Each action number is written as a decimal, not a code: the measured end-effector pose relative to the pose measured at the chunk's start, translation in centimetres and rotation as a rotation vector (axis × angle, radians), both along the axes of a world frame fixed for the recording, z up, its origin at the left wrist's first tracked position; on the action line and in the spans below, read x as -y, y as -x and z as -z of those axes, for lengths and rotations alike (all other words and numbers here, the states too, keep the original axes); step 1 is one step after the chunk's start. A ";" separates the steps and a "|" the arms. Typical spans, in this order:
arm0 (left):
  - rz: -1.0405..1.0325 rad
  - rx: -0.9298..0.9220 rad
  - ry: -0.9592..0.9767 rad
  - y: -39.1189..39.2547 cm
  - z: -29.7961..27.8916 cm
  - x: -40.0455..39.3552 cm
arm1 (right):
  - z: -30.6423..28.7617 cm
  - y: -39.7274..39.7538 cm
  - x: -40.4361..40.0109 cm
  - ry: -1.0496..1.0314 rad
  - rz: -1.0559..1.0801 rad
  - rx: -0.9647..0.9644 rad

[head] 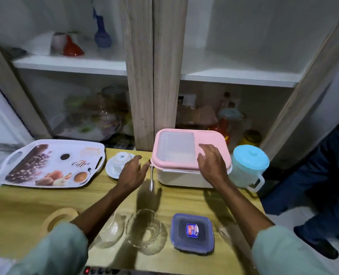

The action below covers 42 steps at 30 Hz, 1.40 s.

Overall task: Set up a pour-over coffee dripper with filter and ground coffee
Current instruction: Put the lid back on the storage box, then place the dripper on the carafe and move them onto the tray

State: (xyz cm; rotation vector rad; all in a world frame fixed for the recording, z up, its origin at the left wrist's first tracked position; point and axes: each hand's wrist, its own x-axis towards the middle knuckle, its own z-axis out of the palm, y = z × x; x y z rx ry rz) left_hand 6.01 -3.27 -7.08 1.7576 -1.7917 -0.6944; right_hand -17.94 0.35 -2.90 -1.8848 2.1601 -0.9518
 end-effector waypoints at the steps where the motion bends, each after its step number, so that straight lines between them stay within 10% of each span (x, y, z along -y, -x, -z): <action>1: -0.011 -0.009 0.013 -0.8 -0.1 -1.0 | 0.1 -1.0 -0.6 -0.013 -0.045 -0.002; 17: -0.052 0.348 -0.119 -21.9 5.6 -9.7 | 5.2 -17.2 -8.1 -0.812 -0.384 -0.335; 26: 0.036 0.468 -0.434 -26.1 9.5 -9.4 | 6.2 -19.7 -10.0 -0.810 -0.230 -0.387; 42: 0.181 0.310 0.015 -23.9 4.3 -9.9 | 0.9 -20.7 -9.3 -0.519 -0.130 -0.217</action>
